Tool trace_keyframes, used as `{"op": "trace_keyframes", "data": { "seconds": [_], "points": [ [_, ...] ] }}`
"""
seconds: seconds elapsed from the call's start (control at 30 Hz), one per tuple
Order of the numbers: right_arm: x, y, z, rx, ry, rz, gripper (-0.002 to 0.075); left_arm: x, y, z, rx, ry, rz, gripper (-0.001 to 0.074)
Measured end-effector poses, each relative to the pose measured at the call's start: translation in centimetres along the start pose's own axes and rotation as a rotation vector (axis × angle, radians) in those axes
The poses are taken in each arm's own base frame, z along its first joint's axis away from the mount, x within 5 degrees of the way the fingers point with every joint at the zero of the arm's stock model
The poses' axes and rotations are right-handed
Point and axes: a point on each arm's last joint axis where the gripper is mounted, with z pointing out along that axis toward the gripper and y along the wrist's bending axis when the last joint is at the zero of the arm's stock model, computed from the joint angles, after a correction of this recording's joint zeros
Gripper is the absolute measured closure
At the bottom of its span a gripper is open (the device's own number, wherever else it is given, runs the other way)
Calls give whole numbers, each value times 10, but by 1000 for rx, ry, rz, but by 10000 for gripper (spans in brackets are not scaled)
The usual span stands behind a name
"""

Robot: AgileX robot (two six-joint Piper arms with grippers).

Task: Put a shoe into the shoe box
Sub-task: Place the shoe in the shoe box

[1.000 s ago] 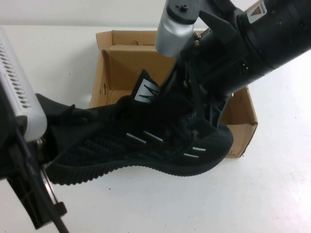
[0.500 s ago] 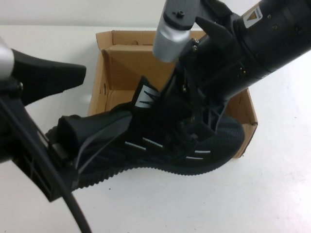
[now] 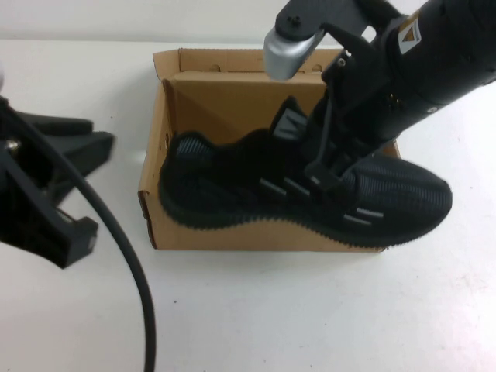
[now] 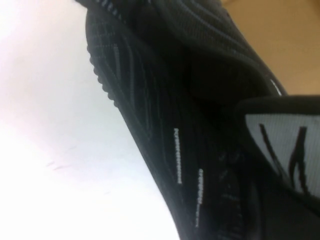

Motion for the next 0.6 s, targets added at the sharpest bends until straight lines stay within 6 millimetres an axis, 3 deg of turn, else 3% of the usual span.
{"op": "trace_keyframes", "data": {
  "seconds": [0.07, 0.17, 0.37, 0.6],
  "points": [
    [-1, -4, 0, 49, -13, 10, 701, 2, 4, 0, -48, 25, 11, 682],
    [-3, -9, 0, 95, -27, 3, 701, 4, 9, 0, -94, 44, 24, 720],
    [-19, -20, -1, 143, -55, -46, 701, 6, 11, 0, -119, 74, 24, 735],
    [-35, -63, 10, 144, -107, -88, 701, 10, 12, -1, -137, 115, -15, 736]
  ]
}}
